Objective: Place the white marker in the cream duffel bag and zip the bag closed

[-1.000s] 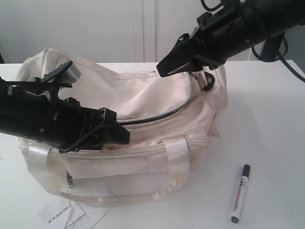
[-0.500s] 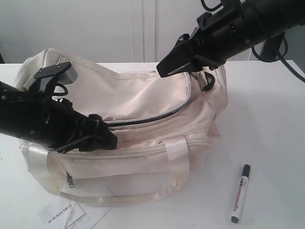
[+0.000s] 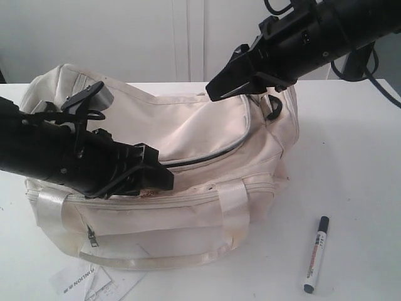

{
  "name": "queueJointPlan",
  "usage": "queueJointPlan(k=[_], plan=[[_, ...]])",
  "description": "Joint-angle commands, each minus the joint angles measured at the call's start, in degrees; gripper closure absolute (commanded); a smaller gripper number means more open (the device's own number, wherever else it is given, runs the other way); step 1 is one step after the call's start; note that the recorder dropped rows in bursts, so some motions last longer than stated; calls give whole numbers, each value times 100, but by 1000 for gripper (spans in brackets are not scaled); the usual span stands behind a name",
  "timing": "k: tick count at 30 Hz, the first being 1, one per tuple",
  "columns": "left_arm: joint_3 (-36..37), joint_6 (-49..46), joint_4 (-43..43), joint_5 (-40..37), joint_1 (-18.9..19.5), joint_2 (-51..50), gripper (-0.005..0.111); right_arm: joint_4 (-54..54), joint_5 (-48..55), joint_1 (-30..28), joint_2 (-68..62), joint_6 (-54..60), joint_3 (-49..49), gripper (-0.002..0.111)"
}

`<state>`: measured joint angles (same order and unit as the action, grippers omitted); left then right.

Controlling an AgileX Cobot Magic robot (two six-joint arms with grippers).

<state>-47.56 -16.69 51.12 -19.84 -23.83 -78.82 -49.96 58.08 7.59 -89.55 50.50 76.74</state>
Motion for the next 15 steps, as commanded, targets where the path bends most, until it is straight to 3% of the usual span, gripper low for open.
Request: queueJointPlan(k=[1, 10, 15], plan=[[-14, -134, -84, -54, -34, 17, 53, -46, 20, 3, 5, 82, -29, 66], [-14, -181, -581, 170, -34, 17, 104, -46, 32, 3, 5, 82, -29, 66], [-14, -254, -646, 116, -34, 29, 107, -46, 32, 3, 5, 82, -29, 66]])
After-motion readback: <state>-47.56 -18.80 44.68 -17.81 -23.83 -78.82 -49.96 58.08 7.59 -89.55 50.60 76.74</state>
